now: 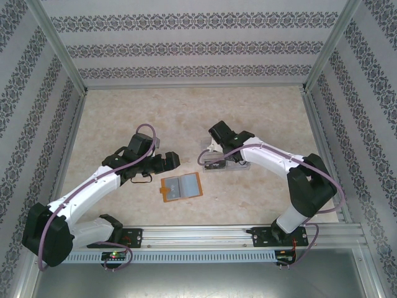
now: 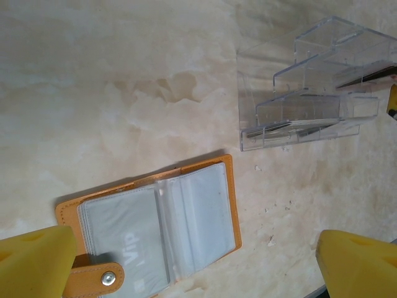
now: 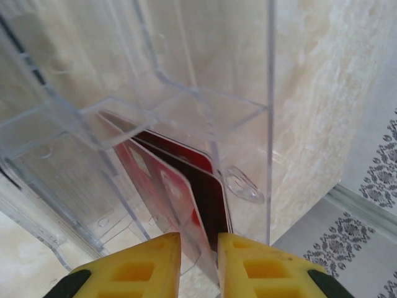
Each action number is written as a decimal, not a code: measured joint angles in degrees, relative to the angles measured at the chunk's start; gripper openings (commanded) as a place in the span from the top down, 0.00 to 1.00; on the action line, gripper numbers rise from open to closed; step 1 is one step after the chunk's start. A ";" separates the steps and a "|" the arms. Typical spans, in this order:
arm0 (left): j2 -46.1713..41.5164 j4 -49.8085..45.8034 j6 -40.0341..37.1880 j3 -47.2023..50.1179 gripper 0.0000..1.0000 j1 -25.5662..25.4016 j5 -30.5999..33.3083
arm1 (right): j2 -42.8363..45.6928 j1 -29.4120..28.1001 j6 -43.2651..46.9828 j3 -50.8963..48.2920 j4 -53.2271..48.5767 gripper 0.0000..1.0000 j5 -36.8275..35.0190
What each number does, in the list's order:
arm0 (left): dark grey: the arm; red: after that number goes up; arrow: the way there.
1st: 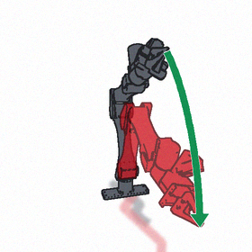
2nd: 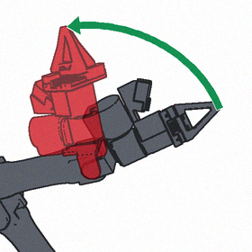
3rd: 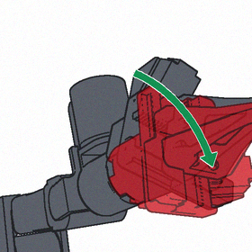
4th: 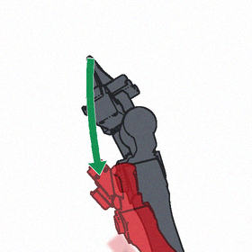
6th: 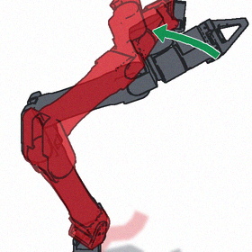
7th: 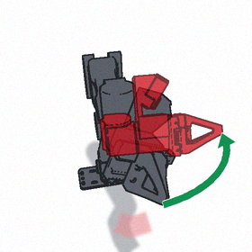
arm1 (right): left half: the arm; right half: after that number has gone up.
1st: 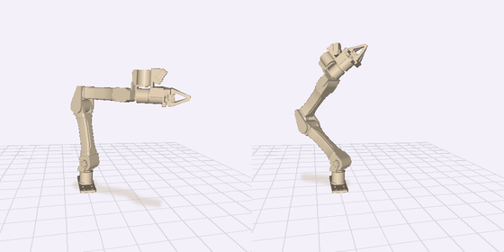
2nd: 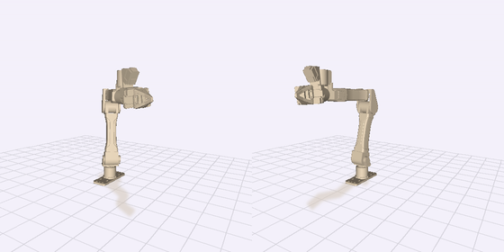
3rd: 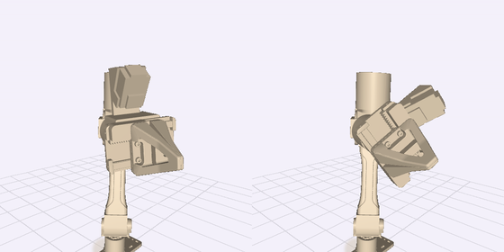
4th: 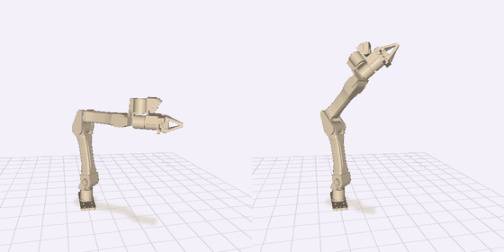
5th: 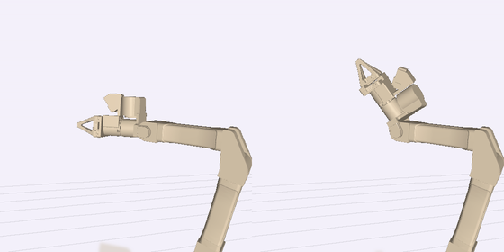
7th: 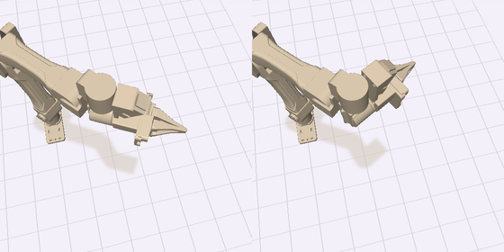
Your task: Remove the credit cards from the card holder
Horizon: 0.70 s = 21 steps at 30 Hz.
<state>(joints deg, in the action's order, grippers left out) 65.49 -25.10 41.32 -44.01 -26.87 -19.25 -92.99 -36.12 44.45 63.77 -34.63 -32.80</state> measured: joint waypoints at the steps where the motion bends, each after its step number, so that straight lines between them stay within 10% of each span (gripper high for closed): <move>1: -0.02 0.00 0.00 0.00 0.00 0.00 0.02 | -0.07 0.02 -0.59 0.33 0.20 0.77 -0.46; 21: 2.08 -0.15 1.29 0.00 0.09 0.00 0.00 | 7.76 -2.05 -20.33 5.31 -4.61 0.89 1.42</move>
<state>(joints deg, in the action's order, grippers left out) 67.57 -25.26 42.61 -44.01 -26.87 -19.25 -85.23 -38.17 24.12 69.08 -39.24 -31.38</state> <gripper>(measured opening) 0.940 0.112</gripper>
